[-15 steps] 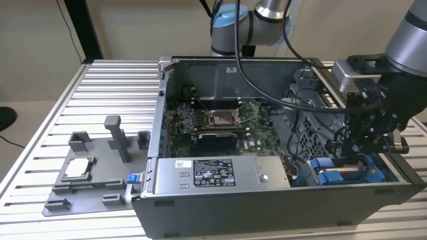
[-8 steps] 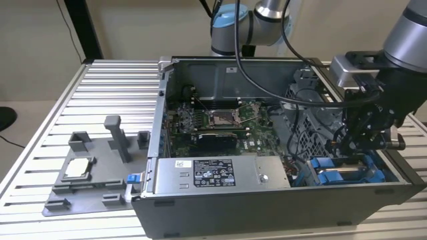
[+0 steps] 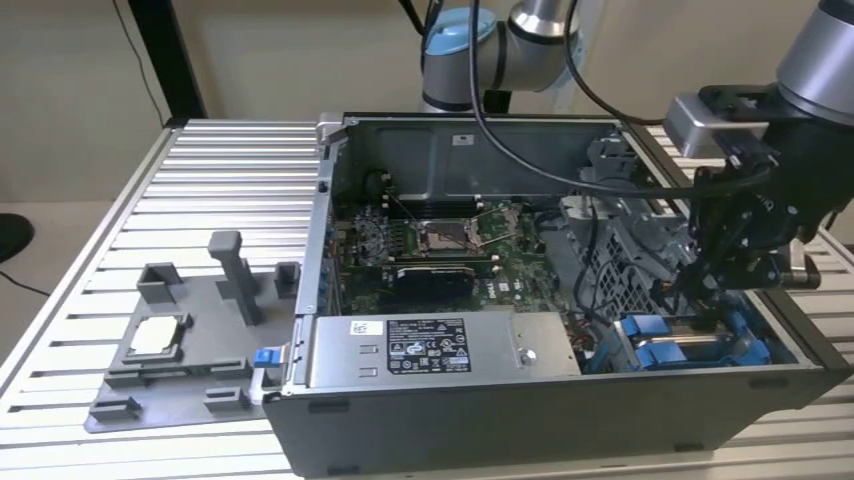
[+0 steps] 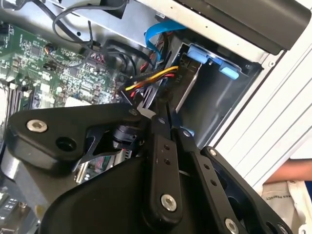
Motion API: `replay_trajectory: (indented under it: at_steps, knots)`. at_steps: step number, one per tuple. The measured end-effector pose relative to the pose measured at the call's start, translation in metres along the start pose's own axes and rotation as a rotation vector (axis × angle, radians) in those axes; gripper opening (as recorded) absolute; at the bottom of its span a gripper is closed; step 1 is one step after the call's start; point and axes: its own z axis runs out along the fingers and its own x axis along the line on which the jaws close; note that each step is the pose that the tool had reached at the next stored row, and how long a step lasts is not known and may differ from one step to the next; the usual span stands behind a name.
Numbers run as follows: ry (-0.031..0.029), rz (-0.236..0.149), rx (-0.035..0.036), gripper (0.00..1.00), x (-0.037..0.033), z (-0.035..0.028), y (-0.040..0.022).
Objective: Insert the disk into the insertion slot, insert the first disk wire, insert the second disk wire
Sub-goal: 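Insert the first disk wire, then insert the second disk wire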
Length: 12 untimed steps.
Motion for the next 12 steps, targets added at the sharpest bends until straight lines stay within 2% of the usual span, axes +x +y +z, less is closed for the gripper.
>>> replay_trajectory:
  at_steps: [3, 5, 7, 12]
  knots:
    - [-0.0019, 0.001, -0.0002, 0.0, 0.0, -0.0061, 0.0001]
    - [-0.0055, 0.001, -0.0006, 0.0, 0.0, -0.0105, 0.0001]
    - [-0.0138, 0.002, -0.0017, 0.0, 0.0004, -0.0114, -0.001]
    - [-0.0375, 0.002, -0.0044, 0.0, 0.0027, -0.0117, -0.0095]
